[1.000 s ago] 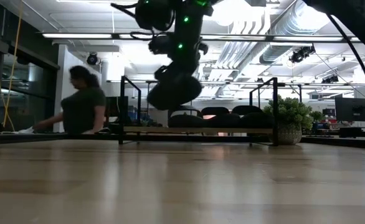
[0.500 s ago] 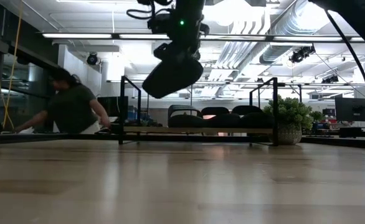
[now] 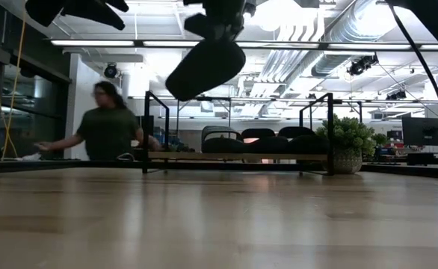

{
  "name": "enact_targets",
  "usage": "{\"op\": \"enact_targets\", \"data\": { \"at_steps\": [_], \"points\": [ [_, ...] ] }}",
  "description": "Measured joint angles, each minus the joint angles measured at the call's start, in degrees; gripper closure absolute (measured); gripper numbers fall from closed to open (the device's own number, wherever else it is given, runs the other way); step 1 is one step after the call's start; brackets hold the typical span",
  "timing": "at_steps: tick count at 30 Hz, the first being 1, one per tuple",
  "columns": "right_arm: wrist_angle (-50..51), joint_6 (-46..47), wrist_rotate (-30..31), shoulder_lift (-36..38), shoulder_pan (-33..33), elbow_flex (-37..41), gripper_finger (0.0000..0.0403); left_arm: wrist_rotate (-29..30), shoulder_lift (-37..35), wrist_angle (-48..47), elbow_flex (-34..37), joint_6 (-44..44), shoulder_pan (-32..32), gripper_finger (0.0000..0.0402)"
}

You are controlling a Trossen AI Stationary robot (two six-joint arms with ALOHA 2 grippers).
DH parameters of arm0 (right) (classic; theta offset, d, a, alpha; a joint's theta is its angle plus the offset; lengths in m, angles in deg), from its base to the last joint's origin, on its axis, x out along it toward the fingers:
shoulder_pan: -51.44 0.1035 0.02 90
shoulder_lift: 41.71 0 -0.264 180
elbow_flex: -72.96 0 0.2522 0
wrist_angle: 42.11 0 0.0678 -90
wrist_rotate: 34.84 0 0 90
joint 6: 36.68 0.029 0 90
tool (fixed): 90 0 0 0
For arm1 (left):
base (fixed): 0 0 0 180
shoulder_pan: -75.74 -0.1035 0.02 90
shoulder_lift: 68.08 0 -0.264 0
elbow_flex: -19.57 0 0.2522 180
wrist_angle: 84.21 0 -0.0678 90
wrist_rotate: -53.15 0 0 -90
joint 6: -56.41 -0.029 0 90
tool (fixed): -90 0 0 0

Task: Pick and place slides into the shelf
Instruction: Put the black slipper on the shelf

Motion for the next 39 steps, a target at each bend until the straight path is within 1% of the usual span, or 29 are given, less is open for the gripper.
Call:
{"op": "enact_targets", "data": {
  "at_steps": [7,11,14,18,20,24,26,29,31,36,39],
  "points": [
    [-0.54,-0.49,-1.98,0.07,2.44,0.01,0.0396,1.89,0.3,0.72,0.0,-1.2,-0.02,0.0171],
    [-1.72,-0.81,-2.09,0.07,3.52,0.03,0.0396,1.9,0.3,4.72,0.0,-4.97,-0.04,0.0164],
    [-3.86,-2.58,-2.34,0.07,4.15,0.03,0.0396,1.85,0.32,11.02,0.0,-10.51,-0.02,0.0165],
    [-6.6,-4.56,-3.76,0.07,4.93,0.03,0.0396,0.83,1.17,20.53,0.04,-20.23,-0.02,0.0173],
    [-7.55,-5.16,-3.72,0.07,5.42,0.03,0.0396,0.31,1.83,24.73,-0.09,-23.29,-0.27,0.0177],
    [-8.99,-6.59,-3.81,0.07,6.62,0.03,0.0396,-1.94,3.03,27.6,-0.04,-26.58,-2.17,0.0183],
    [-9.76,-7.55,-4.26,0.07,6.98,0.03,0.0396,-2.91,3.37,27.44,0.06,-27.15,-3.38,0.0185],
    [-10.46,-8.08,-4.52,0.07,7.34,0.03,0.0396,-3.2,4.41,29.05,-0.11,-28.24,-5.36,0.0185],
    [-11.05,-8.08,-4.61,0.07,7.34,0.03,0.0396,-3.56,4.58,28.8,0.17,-29.54,-5.59,0.0184],
    [-10.99,-8.08,-5.04,0.07,7.23,0.03,0.0396,-3.33,5.29,33.32,0.12,-34.86,-5.5,0.0185],
    [-11.29,-8.08,-6.13,0.07,7.29,0.03,0.0396,-3.27,5.32,34.93,-0.03,-36.35,-5.52,0.0186]
  ]
}}
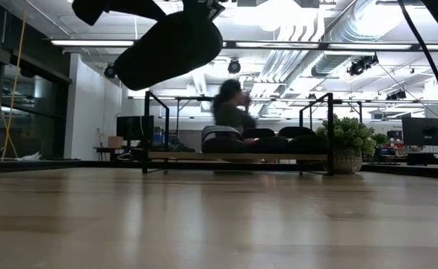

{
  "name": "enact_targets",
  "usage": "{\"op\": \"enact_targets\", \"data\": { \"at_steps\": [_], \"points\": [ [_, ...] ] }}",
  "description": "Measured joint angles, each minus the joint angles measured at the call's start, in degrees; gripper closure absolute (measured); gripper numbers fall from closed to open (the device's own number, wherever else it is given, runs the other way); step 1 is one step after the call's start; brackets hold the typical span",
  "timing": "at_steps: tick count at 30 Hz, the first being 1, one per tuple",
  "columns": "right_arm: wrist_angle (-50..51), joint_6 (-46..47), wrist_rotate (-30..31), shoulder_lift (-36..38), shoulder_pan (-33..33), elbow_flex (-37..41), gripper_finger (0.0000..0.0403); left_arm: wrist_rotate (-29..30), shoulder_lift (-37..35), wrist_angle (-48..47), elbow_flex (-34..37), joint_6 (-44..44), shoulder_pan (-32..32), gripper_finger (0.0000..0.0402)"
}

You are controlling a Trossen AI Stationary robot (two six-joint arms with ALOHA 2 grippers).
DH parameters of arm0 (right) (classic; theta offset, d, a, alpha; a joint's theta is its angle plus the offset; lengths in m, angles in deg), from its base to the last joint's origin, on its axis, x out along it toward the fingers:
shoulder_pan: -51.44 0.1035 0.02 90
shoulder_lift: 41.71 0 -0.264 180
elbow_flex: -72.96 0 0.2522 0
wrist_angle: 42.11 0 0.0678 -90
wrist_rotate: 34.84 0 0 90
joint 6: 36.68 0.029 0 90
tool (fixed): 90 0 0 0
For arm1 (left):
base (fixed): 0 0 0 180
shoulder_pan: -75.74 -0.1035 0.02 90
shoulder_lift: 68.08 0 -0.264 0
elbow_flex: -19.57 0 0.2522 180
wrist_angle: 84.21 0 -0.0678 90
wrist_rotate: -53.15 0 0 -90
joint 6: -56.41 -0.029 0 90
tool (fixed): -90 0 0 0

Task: Pick and place slides into the shelf
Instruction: Put the black slipper on the shelf

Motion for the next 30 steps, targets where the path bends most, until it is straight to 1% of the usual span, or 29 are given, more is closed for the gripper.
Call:
{"op": "enact_targets", "data": {
  "at_steps": [11,21,30],
  "points": [
    [-0.41,-0.15,-1.04,0.0,0.3,0.02,0.0396,0.56,0.05,4.39,0.03,-7.2,-0.01,0.019],
    [-1.4,-0.04,-1.34,0.0,1.13,0.02,0.0396,-1.57,0.03,5.58,0.03,-7.45,-0.01,0.0192],
    [-2.51,-0.34,-1.01,0.0,2.54,0.02,0.0396,-1.97,0.03,5.85,0.03,-7.58,-0.02,0.0192]
  ]
}}
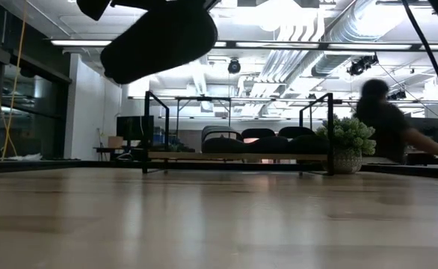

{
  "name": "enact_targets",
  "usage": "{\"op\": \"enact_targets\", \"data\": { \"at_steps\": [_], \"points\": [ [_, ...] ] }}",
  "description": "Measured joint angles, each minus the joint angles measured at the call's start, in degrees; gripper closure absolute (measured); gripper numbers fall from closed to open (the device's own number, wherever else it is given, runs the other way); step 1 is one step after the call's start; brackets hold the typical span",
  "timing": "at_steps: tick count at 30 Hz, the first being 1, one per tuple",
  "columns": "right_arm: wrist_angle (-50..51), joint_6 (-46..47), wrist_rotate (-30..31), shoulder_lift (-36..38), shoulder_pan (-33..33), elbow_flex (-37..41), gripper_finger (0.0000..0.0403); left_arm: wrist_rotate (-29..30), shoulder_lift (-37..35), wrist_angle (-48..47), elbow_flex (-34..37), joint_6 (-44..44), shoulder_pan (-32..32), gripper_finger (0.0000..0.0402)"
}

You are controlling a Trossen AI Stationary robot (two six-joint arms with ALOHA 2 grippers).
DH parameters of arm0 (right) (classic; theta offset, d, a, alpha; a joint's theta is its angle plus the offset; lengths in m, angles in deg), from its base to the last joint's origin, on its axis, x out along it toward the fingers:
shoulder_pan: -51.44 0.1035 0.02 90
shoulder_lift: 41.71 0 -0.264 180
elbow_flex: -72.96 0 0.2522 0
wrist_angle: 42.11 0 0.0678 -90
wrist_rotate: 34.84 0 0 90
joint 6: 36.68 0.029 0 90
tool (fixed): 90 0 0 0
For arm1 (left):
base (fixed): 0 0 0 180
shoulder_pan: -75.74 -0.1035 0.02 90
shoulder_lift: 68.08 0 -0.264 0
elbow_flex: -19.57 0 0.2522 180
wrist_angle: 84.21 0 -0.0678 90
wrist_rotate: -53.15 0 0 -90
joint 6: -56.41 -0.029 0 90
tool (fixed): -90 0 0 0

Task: Pick and place slides into the shelf
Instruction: Put the black slipper on the shelf

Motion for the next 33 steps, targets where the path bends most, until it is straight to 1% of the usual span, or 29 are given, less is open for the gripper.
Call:
{"op": "enact_targets", "data": {
  "at_steps": [2,5,9,13,17,20,26,28,33],
  "points": [
    [-1.78,-1.51,0.1,0.0,0.49,0.02,0.0396,-0.19,-0.01,0.24,0.01,0.27,-0.79,0.0192],
    [-3.26,-3.31,0.55,0.01,1.14,0.07,0.0396,-2.34,0.53,1.29,0.01,0.78,-2.18,0.0192],
    [-2.64,-2.26,1.94,0.02,1.17,0.07,0.0396,-2.29,0.57,1.63,0.02,0.38,-2.52,0.0192],
    [-1.61,-0.96,1.68,0.02,0.84,0.07,0.0396,0.15,0.74,1.47,0.02,0.19,-2.19,0.0192],
    [-1.54,-1.0,1.29,0.02,0.62,0.07,0.0396,-0.69,0.74,1.47,0.02,0.41,-2.3,0.0199],
    [-1.48,-1.14,1.31,0.02,0.64,0.07,0.0395,-1.09,0.72,1.26,0.02,0.33,-2.24,0.0229],
    [-0.35,-1.85,1.71,0.0,0.58,0.07,0.0392,-1.35,0.72,0.9,0.02,0.28,-2.22,0.0336],
    [-0.2,-1.38,1.57,0.0,0.42,0.07,0.0392,-1.17,0.72,0.78,0.02,0.29,-2.19,0.0363],
    [-0.49,-0.38,1.7,0.0,0.31,0.07,0.0384,0.07,0.7,1.06,0.02,0.45,-2.24,0.0368]
  ]
}}
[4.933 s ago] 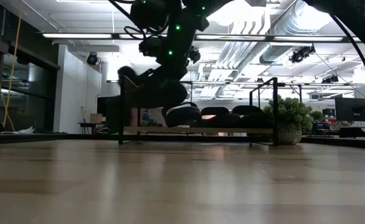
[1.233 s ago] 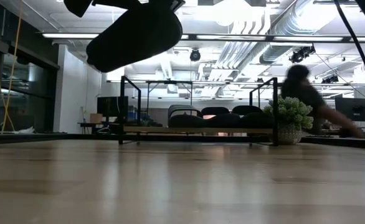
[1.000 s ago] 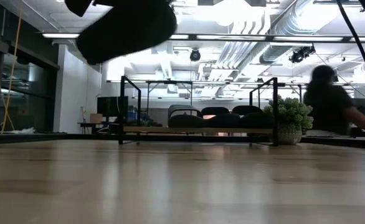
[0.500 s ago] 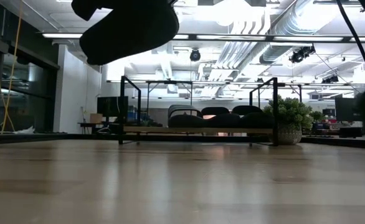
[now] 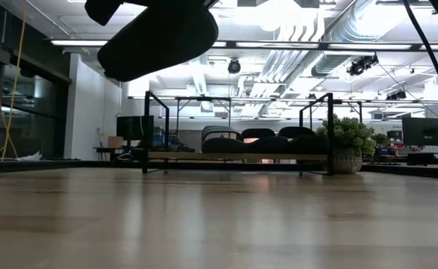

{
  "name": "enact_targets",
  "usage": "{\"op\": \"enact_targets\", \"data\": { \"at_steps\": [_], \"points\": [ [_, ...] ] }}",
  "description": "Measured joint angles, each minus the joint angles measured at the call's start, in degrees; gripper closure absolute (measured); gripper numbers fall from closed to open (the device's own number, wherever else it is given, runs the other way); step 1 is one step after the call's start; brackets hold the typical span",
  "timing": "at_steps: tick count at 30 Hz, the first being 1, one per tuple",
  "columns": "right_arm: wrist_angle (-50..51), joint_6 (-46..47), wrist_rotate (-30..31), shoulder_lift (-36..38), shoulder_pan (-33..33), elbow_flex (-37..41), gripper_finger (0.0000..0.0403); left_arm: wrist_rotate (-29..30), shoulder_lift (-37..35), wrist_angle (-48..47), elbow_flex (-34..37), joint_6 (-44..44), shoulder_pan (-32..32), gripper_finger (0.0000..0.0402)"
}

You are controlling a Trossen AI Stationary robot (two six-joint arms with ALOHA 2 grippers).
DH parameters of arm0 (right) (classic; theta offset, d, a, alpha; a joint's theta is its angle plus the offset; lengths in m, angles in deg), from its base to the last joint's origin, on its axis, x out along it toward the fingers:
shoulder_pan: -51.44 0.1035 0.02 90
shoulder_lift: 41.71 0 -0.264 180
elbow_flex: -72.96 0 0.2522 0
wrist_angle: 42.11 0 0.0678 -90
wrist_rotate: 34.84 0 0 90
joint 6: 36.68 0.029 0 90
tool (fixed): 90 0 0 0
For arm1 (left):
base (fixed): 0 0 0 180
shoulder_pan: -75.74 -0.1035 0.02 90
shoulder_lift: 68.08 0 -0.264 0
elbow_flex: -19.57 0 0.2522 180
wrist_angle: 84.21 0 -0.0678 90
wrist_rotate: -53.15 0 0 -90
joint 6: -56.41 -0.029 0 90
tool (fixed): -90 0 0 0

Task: Pick and place slides into the shelf
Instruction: Put the black slipper on the shelf

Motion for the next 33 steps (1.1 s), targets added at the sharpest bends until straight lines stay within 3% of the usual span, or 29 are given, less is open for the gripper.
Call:
{"op": "enact_targets", "data": {
  "at_steps": [15,23,33],
  "points": [
    [-0.6,-2.83,1.23,0.0,0.04,-0.09,0.0204,1.17,0.02,-1.11,0.0,0.65,-0.02,0.0371],
    [3.14,-3.08,3.23,0.28,0.26,-0.09,0.0188,4.96,0.02,-6.76,-0.01,4.38,0.0,0.0372],
    [18.7,7.84,6.16,4.99,0.37,-0.09,0.0187,5.89,0.02,-9.4,0.0,4.68,0.05,0.0373]
  ]
}}
